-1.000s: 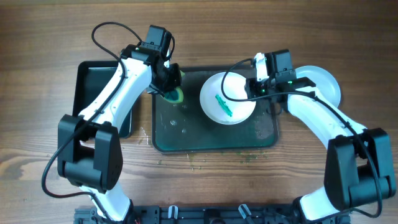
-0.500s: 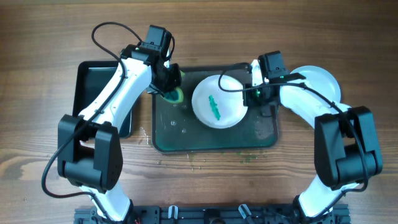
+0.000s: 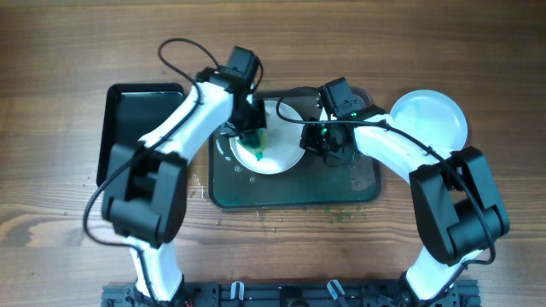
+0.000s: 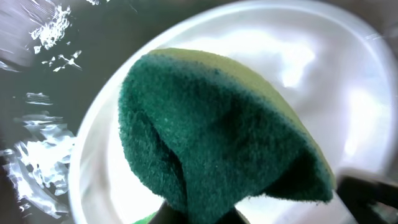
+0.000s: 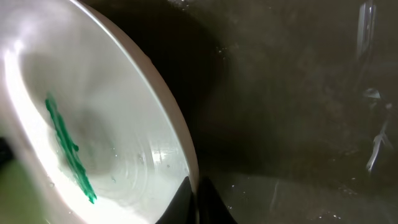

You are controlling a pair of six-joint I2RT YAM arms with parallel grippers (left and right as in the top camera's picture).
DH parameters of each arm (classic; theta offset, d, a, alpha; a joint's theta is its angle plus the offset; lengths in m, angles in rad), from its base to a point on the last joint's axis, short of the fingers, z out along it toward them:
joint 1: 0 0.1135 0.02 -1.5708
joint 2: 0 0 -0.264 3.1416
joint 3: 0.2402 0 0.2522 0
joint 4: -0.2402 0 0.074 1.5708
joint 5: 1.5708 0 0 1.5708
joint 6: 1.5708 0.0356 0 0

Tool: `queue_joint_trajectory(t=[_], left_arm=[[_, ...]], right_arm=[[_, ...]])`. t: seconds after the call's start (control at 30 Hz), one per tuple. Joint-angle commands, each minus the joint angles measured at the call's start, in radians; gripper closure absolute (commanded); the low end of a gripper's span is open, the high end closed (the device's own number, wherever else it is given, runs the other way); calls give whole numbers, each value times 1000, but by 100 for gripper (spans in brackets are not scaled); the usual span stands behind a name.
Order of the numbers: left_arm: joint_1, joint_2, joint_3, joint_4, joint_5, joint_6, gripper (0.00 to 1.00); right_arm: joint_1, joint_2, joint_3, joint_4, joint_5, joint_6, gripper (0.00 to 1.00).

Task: Clean dirty plates on tray and stack at the side
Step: 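Scrub the last plate with the sponge held by the left gripper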

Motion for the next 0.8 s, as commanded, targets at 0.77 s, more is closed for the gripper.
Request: queue_joint_trajectory(t=[0.77], left_arm=[[-124, 131, 10, 34, 321, 156, 96]], right_arm=[[0, 15, 22, 13, 16, 11, 96]])
